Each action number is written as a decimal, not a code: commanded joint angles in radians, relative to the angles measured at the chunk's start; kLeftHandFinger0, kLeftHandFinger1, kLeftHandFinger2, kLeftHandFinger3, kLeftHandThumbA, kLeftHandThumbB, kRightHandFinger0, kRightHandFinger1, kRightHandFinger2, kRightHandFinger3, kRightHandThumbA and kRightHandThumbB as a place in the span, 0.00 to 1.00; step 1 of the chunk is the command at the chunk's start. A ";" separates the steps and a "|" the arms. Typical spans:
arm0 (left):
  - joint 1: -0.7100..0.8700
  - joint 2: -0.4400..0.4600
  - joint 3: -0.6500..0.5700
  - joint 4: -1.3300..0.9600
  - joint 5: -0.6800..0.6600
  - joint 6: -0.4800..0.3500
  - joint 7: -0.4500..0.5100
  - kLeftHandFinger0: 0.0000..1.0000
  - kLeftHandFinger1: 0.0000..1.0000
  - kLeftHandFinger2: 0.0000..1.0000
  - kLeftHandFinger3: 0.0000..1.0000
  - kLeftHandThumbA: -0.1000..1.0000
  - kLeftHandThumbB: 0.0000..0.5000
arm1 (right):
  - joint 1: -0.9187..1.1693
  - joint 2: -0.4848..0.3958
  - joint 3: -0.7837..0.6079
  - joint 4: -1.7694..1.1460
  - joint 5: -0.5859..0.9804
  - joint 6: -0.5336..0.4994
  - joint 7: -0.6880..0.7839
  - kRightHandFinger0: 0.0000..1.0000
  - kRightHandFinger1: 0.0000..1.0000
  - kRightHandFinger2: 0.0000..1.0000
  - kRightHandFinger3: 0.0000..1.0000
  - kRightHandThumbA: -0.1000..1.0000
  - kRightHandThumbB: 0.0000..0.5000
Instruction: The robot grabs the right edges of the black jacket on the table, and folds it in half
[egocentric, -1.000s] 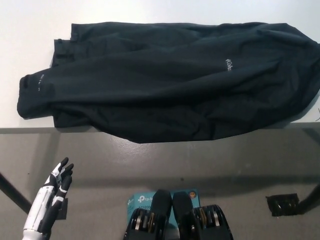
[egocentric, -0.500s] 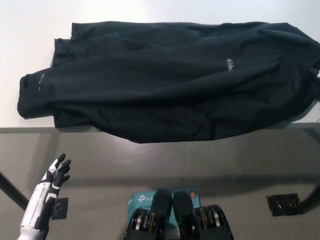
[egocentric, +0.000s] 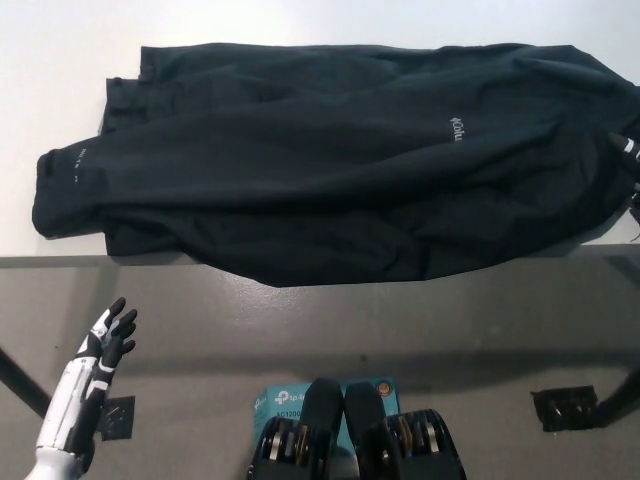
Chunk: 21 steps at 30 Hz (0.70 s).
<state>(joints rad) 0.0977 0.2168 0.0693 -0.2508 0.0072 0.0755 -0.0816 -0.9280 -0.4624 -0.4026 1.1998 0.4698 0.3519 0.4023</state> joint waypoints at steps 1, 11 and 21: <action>-0.004 0.010 0.008 -0.021 -0.016 -0.042 -0.010 1.00 1.00 1.00 1.00 0.95 0.04 | -0.059 -0.021 -0.002 -0.008 0.010 -0.023 0.043 1.00 1.00 1.00 1.00 1.00 0.88; -0.011 0.011 0.004 -0.018 -0.002 -0.041 -0.006 1.00 1.00 1.00 1.00 0.95 0.10 | -0.072 -0.009 -0.022 0.046 0.027 -0.022 0.084 1.00 1.00 1.00 1.00 1.00 0.98; -0.016 0.010 0.010 -0.021 -0.009 -0.035 -0.005 1.00 1.00 1.00 1.00 0.95 0.12 | -0.100 0.037 -0.040 0.081 0.034 -0.012 0.056 1.00 1.00 1.00 1.00 1.00 0.99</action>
<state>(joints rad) 0.0916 0.2170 0.0709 -0.2508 0.0079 0.0719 -0.0815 -0.9553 -0.4426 -0.4253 1.2687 0.4758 0.3463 0.4429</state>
